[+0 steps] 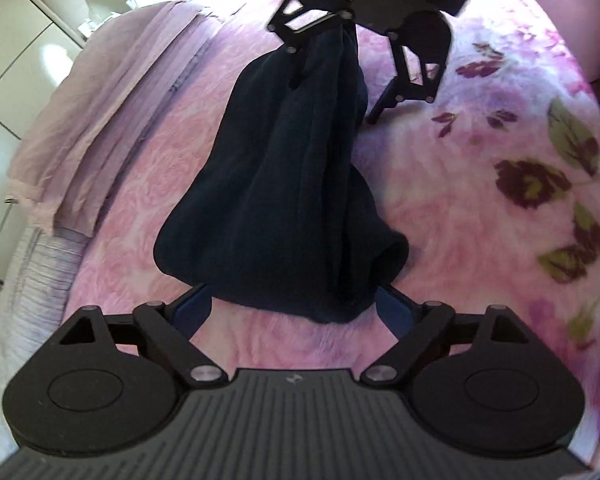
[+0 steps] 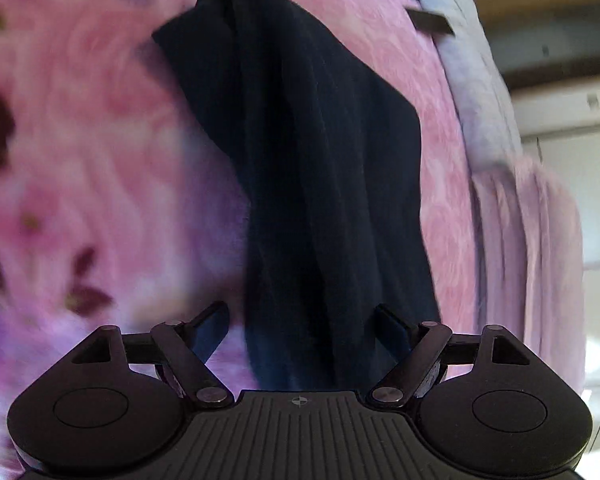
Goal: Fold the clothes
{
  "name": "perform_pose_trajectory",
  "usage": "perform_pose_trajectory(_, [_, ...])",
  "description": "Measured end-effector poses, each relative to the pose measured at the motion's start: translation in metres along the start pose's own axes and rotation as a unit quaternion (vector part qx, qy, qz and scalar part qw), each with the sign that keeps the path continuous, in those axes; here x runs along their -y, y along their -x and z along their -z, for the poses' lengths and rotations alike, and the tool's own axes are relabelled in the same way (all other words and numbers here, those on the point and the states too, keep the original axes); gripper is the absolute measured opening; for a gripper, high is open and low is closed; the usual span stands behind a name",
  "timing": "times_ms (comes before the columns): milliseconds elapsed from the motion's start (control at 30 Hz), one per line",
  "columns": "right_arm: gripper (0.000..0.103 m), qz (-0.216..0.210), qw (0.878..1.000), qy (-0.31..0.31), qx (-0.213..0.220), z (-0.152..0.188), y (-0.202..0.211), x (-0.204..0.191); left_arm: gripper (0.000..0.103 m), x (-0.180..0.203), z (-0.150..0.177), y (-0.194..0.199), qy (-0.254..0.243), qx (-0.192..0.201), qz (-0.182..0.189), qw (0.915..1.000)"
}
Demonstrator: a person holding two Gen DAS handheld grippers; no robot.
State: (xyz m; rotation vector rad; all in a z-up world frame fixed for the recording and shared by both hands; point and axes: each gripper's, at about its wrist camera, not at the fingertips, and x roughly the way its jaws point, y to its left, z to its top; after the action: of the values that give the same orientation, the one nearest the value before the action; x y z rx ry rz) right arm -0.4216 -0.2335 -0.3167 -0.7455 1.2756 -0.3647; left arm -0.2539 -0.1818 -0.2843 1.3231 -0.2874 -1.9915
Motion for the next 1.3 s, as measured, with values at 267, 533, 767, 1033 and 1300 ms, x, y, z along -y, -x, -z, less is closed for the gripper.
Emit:
perform_pose_trajectory(267, [0.046, -0.039, 0.996, -0.084, 0.020, 0.015, -0.013, 0.049, 0.095, 0.041, -0.034, -0.034, -0.048, -0.017, -0.048, 0.9976])
perform_pose_trajectory(533, [0.032, -0.087, 0.985, -0.146, 0.018, 0.001, -0.002, 0.100, 0.095, 0.042, -0.046, -0.030, -0.053, -0.016, -0.082, 0.9951])
perform_pose_trajectory(767, [0.031, -0.119, 0.972, -0.200, 0.014, -0.004, 0.006, 0.127, 0.097, 0.041, -0.049, -0.045, -0.053, -0.042, -0.112, 0.9914])
perform_pose_trajectory(1033, [0.030, -0.114, 0.975, -0.192, 0.010, -0.013, 0.023, 0.120, 0.041, 0.013, -0.046, -0.035, -0.031, -0.058, -0.090, 0.9937])
perform_pose_trajectory(1300, [0.029, -0.113, 0.972, -0.206, 0.004, -0.018, 0.031, 0.110, 0.035, -0.009, -0.043, -0.009, -0.046, -0.043, -0.067, 0.9957])
